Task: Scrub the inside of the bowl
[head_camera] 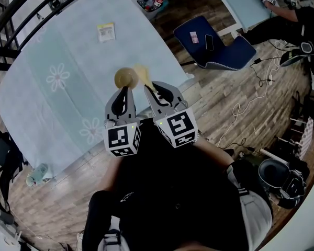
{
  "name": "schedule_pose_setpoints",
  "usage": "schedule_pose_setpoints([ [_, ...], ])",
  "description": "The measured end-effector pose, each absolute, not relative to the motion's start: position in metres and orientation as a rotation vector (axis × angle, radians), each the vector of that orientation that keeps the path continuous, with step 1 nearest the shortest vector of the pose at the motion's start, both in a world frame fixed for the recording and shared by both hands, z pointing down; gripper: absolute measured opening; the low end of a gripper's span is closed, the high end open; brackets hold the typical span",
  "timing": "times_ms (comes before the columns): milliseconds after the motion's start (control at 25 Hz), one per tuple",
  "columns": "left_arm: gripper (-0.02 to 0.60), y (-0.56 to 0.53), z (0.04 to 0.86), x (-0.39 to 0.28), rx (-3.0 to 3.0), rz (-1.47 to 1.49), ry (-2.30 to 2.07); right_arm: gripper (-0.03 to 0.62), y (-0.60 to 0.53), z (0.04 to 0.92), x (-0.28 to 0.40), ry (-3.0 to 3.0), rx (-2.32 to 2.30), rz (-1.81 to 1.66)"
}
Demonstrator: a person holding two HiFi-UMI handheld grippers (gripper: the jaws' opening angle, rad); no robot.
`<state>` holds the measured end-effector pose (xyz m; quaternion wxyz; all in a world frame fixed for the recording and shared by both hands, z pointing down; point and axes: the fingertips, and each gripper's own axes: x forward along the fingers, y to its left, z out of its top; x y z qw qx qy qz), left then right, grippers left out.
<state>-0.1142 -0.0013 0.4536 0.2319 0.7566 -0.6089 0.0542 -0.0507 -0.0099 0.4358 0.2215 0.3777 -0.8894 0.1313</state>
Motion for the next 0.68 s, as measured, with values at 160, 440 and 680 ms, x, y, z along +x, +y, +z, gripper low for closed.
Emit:
schedule_pose_setpoints([
  [160,0.029,0.0009,0.4556,-0.1169,2.071,0.144,-1.674,0.049,-0.0085,0.4356,-0.053,-2.459,1.042,0.358],
  [440,0.029,0.0015,0.457,-0.1166,2.066,0.15,-1.67,0.049,-0.0073,0.4363,-0.0522,-2.454,1.039,0.363],
  [680,0.029,0.0021,0.4639,-0.1135,2.062,0.172,-1.663,0.049,-0.0064,0.4379,-0.0493,-2.452,1.039,0.365],
])
